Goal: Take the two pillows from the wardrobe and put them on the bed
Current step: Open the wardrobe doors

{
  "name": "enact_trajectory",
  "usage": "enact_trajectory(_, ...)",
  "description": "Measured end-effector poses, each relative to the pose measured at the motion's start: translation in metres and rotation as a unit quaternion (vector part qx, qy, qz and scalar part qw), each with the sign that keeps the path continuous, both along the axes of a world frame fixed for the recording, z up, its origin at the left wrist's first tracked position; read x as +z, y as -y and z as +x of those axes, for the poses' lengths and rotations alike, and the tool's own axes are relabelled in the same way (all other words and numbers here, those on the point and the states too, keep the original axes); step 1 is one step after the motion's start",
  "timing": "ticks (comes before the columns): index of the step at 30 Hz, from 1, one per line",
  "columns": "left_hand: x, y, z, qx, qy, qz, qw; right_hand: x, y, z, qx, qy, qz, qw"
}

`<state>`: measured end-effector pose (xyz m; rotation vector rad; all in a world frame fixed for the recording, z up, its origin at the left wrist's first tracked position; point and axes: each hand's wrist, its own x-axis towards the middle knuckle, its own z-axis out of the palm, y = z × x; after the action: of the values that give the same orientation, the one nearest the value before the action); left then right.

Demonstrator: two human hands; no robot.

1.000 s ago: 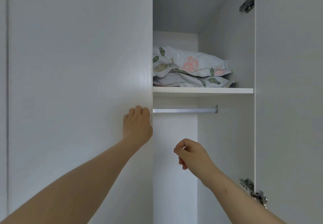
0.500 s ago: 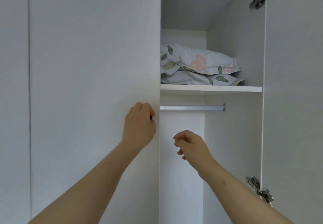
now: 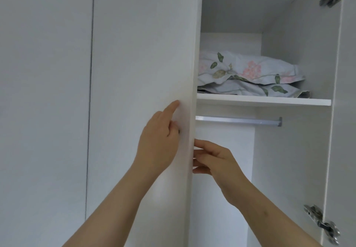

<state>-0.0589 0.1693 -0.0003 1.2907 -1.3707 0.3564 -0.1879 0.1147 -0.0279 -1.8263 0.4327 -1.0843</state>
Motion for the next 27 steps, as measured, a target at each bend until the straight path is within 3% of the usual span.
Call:
enact_trajectory(10,0.019,-0.07,0.023,0.067,-0.032,-0.114,0.991,0.004,-0.048,0.027,0.181,-0.071,-0.026,0.981)
enact_trajectory(13,0.025,-0.095,0.035,0.131,-0.02,-0.138,0.981,0.004,-0.061,0.047,0.225,-0.104,-0.05,0.968)
enact_trajectory(17,0.028,-0.124,0.046,0.196,0.013,-0.149,0.969,0.004,-0.075,0.081,0.231,-0.157,-0.093,0.956)
enact_trajectory(27,0.022,-0.179,0.102,0.3,-0.1,-0.193,0.929,0.011,-0.11,0.149,0.242,-0.108,-0.089,0.96)
